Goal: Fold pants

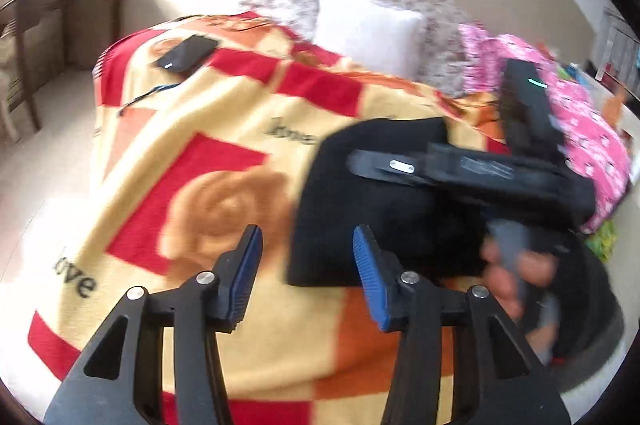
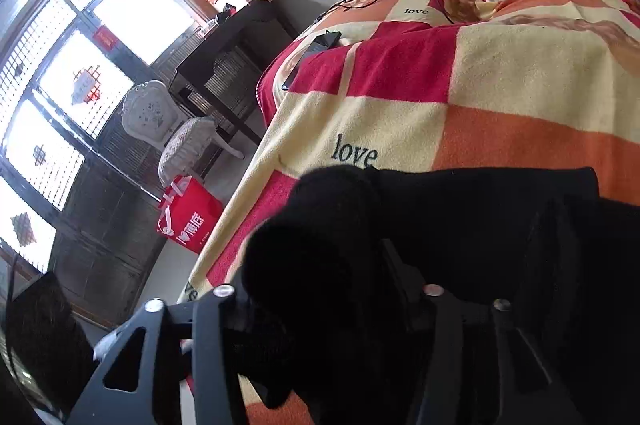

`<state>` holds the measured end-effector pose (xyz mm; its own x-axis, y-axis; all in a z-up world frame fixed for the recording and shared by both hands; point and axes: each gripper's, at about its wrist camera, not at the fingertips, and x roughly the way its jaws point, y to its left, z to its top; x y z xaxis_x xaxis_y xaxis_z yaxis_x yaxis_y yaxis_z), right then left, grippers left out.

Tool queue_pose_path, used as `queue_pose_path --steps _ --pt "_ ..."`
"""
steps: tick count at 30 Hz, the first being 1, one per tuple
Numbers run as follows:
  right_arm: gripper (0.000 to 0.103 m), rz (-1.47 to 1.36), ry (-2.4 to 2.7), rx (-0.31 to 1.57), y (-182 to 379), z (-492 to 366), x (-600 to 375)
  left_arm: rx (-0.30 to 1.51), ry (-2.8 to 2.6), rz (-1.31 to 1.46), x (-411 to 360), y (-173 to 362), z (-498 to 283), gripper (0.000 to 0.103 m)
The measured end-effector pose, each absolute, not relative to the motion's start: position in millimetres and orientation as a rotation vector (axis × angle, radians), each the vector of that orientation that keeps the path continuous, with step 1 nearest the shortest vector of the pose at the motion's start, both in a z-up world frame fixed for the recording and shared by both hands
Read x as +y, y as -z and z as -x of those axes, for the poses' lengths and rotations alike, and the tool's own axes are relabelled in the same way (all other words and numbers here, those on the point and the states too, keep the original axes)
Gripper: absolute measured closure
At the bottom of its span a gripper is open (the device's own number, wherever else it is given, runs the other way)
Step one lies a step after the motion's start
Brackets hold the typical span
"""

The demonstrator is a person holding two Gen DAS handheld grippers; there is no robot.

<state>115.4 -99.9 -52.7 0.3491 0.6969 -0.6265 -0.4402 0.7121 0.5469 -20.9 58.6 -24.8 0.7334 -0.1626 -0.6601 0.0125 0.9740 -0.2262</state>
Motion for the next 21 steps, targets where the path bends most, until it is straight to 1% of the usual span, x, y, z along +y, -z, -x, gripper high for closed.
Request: queue_pose_path --steps 4,6,7,8,9,11,12,13,18,20,21 --pt "0.049 -0.342 -0.738 0.948 48 -105 -114 0.811 0.044 0.232 64 44 4 0.057" --pt "0.049 -0.332 -0.734 0.938 43 -97 -119 0.804 0.022 0.213 59 47 1 0.057" --pt "0.051 -0.322 -0.738 0.933 42 -94 -119 0.798 0.012 0.205 59 47 -1 0.057" --pt "0.059 -0.314 -0.743 0.925 41 -91 -119 0.798 0.003 0.201 56 47 -2 0.057" --pt "0.075 -0.307 -0.744 0.921 41 -91 -119 0.798 0.0 0.201 55 48 0 0.057" --pt "0.087 -0.289 -0.742 0.902 39 -88 -119 0.802 -0.003 0.199 56 47 -1 0.057" --pt "0.09 -0.291 -0.749 0.893 37 -87 -120 0.802 -0.005 0.196 54 46 -1 0.057" --pt "0.091 -0.292 -0.756 0.885 34 -86 -121 0.802 -0.002 0.193 53 45 0 0.057" --pt "0.095 -0.268 -0.77 0.819 10 -76 -130 0.779 0.016 0.188 45 31 4 0.057" --pt "0.097 -0.259 -0.762 0.789 -1 -71 -137 0.768 0.021 0.189 42 25 5 0.055" --pt "0.101 -0.257 -0.755 0.77 -8 -68 -143 0.761 0.026 0.19 40 21 5 0.055"
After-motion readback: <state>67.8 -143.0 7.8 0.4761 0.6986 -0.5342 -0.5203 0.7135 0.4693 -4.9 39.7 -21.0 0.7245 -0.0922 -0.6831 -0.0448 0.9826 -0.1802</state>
